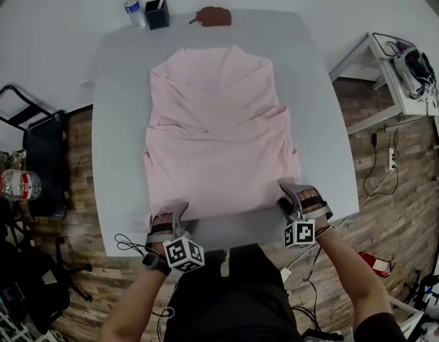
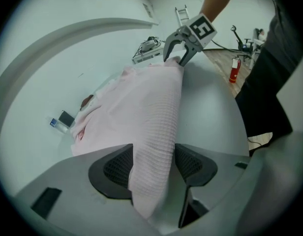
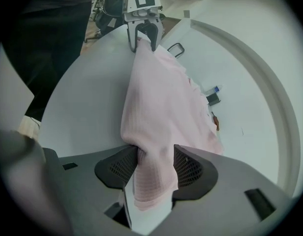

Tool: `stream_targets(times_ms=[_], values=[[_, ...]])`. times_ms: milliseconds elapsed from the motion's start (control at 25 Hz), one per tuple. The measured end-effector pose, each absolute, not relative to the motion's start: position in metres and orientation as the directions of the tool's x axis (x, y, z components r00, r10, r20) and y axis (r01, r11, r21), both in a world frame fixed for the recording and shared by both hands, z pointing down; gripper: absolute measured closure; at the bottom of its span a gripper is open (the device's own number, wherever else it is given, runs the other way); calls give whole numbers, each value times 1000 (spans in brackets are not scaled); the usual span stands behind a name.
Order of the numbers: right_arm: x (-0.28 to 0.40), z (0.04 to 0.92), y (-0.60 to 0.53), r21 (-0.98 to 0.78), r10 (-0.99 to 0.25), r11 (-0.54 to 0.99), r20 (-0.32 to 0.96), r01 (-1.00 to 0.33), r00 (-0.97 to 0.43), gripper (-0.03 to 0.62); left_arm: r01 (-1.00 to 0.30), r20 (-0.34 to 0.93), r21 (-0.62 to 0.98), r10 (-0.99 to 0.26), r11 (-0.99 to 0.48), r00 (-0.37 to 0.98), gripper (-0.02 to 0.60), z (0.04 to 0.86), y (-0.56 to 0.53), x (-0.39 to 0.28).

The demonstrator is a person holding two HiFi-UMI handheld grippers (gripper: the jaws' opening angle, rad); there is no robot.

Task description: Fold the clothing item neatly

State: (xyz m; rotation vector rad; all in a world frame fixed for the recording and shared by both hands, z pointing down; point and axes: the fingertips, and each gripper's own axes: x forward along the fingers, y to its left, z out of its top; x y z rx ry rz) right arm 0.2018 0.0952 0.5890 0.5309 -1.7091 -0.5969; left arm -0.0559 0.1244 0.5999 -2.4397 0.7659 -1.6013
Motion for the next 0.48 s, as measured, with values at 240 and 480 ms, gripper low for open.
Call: stream_targets(times_ms=[240, 480], values=[[194, 595, 103, 589, -579, 808, 787, -18, -213, 545, -379, 816, -337, -469, -862, 339, 537, 608, 124, -67], [197, 577, 118, 475, -472, 879, 852, -45, -227, 551, -257, 869, -289, -366, -922, 334, 552, 598, 129, -72]])
